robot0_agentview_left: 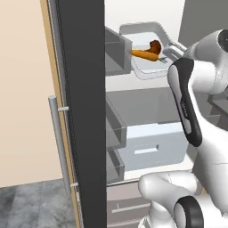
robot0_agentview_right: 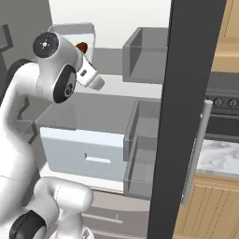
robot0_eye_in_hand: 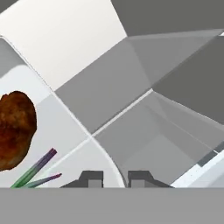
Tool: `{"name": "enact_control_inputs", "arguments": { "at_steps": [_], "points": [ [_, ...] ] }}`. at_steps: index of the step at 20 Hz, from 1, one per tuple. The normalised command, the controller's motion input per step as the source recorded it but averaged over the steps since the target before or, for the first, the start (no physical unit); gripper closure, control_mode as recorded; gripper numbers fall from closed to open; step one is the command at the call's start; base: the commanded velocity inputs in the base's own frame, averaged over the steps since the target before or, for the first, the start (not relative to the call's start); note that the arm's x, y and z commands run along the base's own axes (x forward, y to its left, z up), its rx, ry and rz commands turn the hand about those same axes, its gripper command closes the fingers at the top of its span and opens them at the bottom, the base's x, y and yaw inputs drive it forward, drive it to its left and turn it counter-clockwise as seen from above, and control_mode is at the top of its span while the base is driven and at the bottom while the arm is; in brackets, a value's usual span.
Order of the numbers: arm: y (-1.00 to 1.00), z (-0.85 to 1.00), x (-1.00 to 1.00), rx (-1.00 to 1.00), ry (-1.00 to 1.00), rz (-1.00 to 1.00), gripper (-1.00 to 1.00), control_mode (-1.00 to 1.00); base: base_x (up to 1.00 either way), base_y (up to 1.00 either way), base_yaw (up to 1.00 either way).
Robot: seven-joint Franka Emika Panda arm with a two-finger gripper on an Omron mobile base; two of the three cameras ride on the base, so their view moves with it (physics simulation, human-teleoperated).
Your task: Place the tupperware containing the chicken drumstick and carrot meal in the microwave. Close the microwave door and press the start button to reheat the meal.
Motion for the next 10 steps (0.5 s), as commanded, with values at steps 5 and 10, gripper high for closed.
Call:
{"name": "enact_control_inputs", "arguments": {
  "at_steps": [5,10],
  "points": [
    [-0.06,-0.06,-1.0,0.0,0.3,-0.08,1.0,-1.0,0.0,0.0,0.0],
    [-0.04,-0.48,-1.0,0.0,0.2,-0.04,1.0,-1.0,0.0,0.0,0.0]
  ]
}}
